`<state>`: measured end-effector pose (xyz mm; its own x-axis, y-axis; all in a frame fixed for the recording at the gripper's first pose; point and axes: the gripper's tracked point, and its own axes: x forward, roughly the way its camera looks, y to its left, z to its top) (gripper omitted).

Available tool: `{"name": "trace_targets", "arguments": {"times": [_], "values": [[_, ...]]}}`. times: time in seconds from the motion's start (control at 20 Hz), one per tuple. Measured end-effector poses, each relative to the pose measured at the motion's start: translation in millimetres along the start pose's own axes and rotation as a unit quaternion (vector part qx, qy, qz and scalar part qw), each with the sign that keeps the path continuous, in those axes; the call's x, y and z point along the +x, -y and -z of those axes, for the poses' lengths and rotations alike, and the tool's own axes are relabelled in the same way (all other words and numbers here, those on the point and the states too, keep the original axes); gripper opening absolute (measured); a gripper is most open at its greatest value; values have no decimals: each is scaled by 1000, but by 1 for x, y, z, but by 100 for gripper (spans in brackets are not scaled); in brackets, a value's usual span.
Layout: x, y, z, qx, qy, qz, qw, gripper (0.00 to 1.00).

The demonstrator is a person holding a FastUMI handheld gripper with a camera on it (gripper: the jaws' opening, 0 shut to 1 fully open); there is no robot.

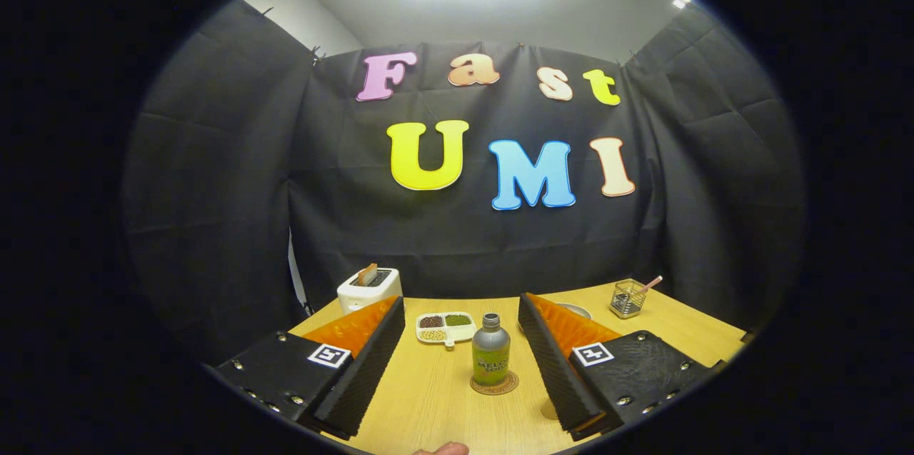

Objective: Take the bottle from table, then pour the juice into the cup, finally place the bottle on the coaster

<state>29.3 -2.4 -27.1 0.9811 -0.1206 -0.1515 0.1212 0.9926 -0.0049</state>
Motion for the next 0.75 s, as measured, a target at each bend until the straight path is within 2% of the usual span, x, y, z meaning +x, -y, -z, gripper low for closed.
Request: {"name": "trace_targets", "arguments": {"times": [0.2,0.75], "values": [[-14,-3,-8,-12,12,3,1000,97],[-13,-18,-18,-10,9,-8,1000,98]]}}
